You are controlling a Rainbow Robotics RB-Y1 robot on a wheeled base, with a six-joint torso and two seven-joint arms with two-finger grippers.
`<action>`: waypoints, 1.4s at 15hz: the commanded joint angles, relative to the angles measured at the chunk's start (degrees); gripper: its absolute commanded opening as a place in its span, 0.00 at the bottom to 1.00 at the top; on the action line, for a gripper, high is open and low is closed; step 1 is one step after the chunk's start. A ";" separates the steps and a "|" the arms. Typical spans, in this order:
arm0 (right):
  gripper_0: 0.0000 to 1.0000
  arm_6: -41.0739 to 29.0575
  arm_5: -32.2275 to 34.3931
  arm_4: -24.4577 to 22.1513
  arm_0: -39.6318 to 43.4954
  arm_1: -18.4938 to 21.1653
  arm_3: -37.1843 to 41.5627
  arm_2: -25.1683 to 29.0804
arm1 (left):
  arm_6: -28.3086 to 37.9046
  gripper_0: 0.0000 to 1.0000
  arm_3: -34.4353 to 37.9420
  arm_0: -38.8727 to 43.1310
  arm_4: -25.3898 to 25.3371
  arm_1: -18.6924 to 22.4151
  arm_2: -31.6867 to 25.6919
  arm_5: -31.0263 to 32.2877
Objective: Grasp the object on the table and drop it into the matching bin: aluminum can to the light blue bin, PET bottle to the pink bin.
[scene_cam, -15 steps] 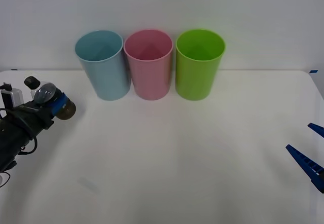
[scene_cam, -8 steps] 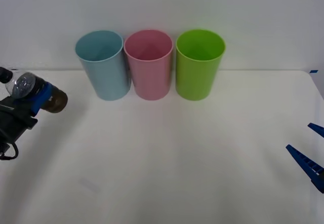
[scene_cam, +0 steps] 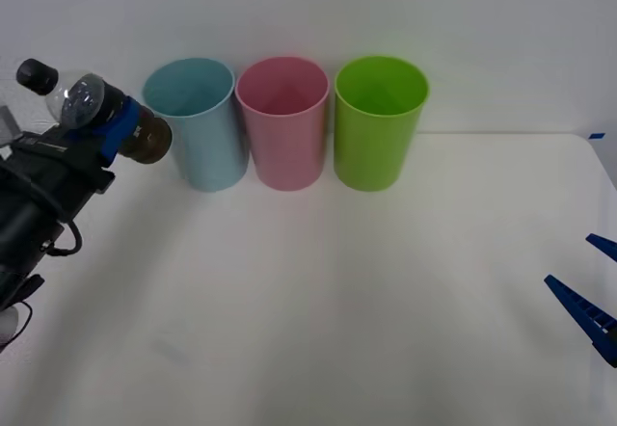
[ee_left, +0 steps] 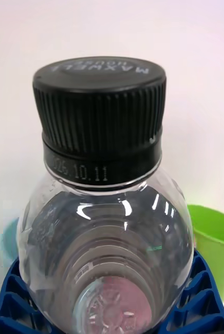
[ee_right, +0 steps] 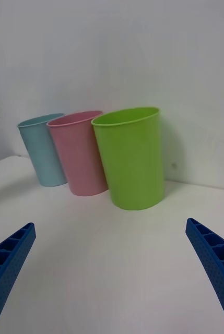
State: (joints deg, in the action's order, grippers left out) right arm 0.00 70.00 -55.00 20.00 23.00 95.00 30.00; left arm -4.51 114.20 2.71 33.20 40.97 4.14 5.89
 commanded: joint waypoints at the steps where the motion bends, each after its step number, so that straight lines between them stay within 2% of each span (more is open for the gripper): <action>1: 1.00 0.00 0.00 0.00 0.00 0.00 0.00 0.00 | 0.29 0.00 -1.61 -10.00 -2.09 1.66 8.34 -6.16; 4: 1.00 0.00 0.00 0.00 0.00 0.00 0.00 0.00 | 0.03 0.00 -7.50 -20.55 -3.23 -1.77 13.62 -7.83; 7: 1.00 0.00 0.00 0.00 0.00 0.00 0.00 0.00 | -0.76 0.00 -16.73 -29.60 -2.35 -6.86 16.08 -9.23; 11: 1.00 0.00 0.00 0.00 0.00 0.00 0.00 0.00 | -1.20 0.00 -25.87 -37.69 -0.94 -9.94 18.01 -9.85; 16: 1.00 0.00 0.00 0.00 0.00 0.00 0.00 0.00 | -1.29 0.00 -32.02 -43.57 -0.68 -10.82 21.35 -9.85; 21: 1.00 0.00 0.00 0.00 0.00 0.00 0.00 0.00 | -1.20 0.00 -35.45 -45.33 3.36 -14.77 21.44 -9.85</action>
State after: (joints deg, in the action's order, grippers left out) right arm 0.00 70.00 -55.00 20.00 23.00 95.00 30.00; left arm -5.78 78.92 -42.59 36.22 26.44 25.59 -3.97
